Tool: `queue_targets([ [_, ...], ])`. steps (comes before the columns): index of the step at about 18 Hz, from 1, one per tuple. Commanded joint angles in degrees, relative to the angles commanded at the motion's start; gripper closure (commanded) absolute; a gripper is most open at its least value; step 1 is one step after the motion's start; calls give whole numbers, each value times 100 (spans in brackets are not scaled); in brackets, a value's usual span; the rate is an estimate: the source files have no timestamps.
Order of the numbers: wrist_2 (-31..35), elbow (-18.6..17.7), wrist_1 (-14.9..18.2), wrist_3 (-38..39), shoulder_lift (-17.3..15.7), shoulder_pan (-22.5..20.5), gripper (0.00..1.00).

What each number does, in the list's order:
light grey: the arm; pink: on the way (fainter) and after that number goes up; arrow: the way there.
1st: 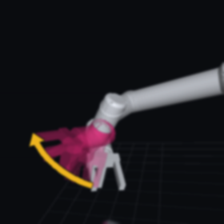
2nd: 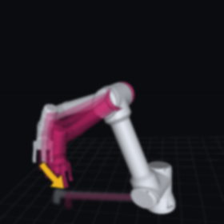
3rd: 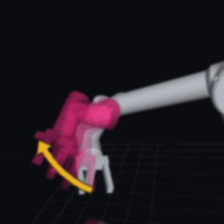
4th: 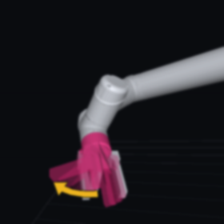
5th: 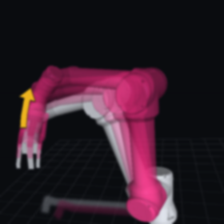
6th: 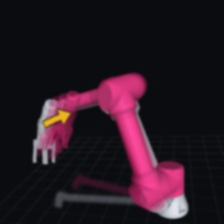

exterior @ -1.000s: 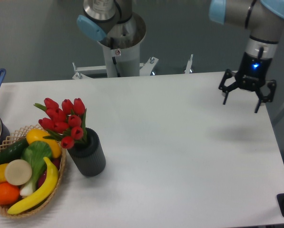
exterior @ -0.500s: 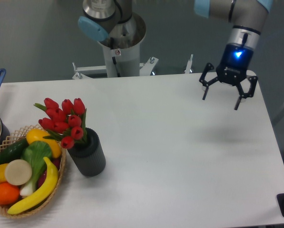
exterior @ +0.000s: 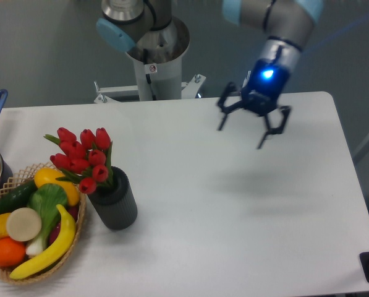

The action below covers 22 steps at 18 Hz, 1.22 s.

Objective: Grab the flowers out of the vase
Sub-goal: 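Move the open gripper across the table toward the red tulips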

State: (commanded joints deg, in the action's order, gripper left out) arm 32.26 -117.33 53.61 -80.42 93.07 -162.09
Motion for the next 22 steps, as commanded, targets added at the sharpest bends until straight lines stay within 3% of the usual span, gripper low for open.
queue_targets([
  [3, -209, -333, -9, -262, 176, 326, 0],
  [6, -1078, -825, -18, -369, -69, 274, 0],
  [8, -1300, -949, -18, -369, -149, 291, 0],
  [14, -1714, -949, -123, -501, -53, 739, 0],
  [19, -1731, -853, -421, -949, 483, 1073, 0],
  [22, -1810, -748, -492, -949, 589, 1258, 0],
])
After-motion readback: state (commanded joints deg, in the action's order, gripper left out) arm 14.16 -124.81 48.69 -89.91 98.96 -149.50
